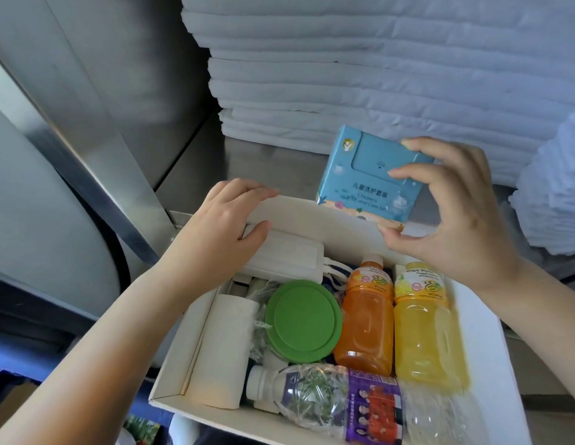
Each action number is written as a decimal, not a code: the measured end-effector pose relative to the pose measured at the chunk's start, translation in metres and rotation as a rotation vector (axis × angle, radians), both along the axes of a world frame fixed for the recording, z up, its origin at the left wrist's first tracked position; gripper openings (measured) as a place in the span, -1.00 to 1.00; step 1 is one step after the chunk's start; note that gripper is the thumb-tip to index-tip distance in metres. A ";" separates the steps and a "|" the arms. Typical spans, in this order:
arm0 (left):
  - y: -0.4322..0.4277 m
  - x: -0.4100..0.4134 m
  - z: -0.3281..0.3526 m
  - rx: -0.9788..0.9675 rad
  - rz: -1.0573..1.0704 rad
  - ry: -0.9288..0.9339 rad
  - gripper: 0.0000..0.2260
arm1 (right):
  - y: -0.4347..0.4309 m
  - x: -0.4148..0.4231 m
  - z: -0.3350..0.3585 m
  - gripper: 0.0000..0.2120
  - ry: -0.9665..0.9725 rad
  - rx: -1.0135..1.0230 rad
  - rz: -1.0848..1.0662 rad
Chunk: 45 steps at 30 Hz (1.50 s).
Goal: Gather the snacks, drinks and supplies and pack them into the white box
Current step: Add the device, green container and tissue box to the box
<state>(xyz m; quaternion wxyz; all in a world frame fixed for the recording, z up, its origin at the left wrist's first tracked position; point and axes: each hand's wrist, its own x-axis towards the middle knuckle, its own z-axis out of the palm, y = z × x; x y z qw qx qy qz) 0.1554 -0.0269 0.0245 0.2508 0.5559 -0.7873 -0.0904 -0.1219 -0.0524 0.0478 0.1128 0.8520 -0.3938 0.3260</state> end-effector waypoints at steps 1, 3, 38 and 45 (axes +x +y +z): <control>0.000 0.000 0.000 -0.001 0.000 -0.003 -0.64 | 0.004 -0.001 0.000 -0.52 0.004 0.007 0.020; 0.000 -0.001 0.000 -0.002 0.002 -0.011 -0.63 | 0.008 -0.003 -0.002 -0.50 0.028 0.043 0.062; 0.029 0.011 -0.003 0.023 -0.016 -0.263 -0.60 | 0.011 0.052 -0.008 -0.51 0.274 0.657 0.117; 0.029 0.009 0.004 0.022 0.018 -0.280 -0.64 | 0.015 0.066 -0.015 -0.55 0.252 0.728 0.148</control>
